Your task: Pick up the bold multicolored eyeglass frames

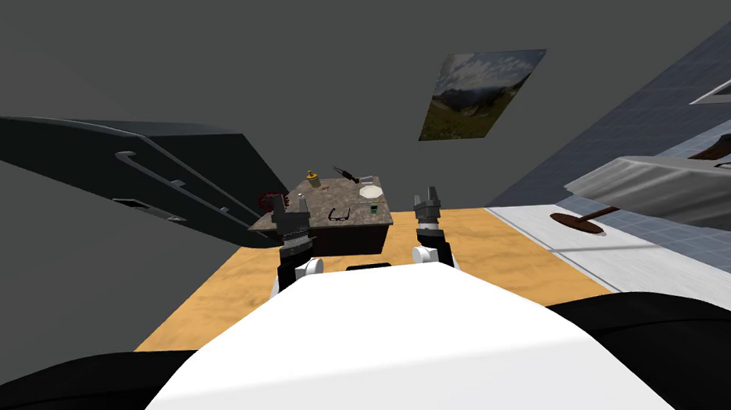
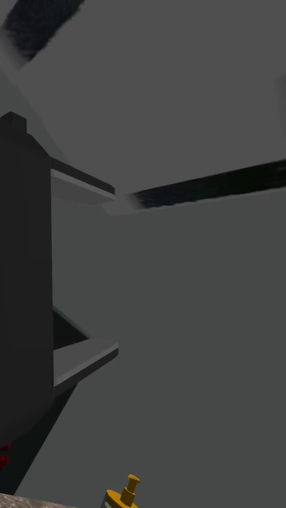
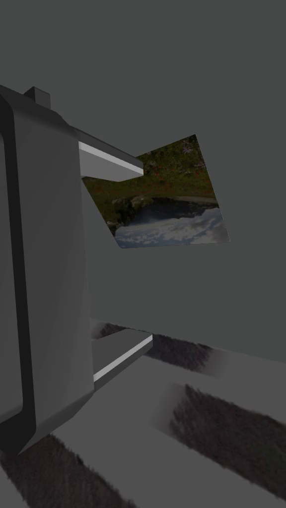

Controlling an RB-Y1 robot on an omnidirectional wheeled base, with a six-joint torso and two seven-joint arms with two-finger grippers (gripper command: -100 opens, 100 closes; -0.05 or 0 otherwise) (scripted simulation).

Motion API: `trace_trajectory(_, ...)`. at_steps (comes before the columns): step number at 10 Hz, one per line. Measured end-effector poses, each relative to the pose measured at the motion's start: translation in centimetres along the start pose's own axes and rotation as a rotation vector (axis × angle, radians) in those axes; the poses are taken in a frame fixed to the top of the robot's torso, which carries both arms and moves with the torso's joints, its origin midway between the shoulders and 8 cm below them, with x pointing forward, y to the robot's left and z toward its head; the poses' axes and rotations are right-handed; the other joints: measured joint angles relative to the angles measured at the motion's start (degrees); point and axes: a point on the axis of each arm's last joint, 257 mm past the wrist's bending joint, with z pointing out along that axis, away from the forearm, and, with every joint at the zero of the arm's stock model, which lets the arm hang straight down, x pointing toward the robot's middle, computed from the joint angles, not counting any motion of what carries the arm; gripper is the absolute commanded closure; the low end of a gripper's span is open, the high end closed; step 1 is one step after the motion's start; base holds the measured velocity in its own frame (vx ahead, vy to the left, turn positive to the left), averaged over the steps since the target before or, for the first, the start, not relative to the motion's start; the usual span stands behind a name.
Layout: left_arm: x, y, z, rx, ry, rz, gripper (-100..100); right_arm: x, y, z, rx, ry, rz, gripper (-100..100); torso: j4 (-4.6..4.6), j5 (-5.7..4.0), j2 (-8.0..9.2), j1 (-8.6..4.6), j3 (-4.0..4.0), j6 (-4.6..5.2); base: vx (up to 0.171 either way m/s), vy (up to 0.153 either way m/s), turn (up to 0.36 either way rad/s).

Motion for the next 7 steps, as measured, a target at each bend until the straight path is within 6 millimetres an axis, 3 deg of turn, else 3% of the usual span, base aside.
trace_trajectory(7,1.9,3.4,0.2,-0.136,0.131,0.005,-100,0.0,0.0,0.0,0.000,0.000,0.000,0,-0.01,0.02,-0.04,0.07,-0.02,0.00,0.010,0.021,-0.038)
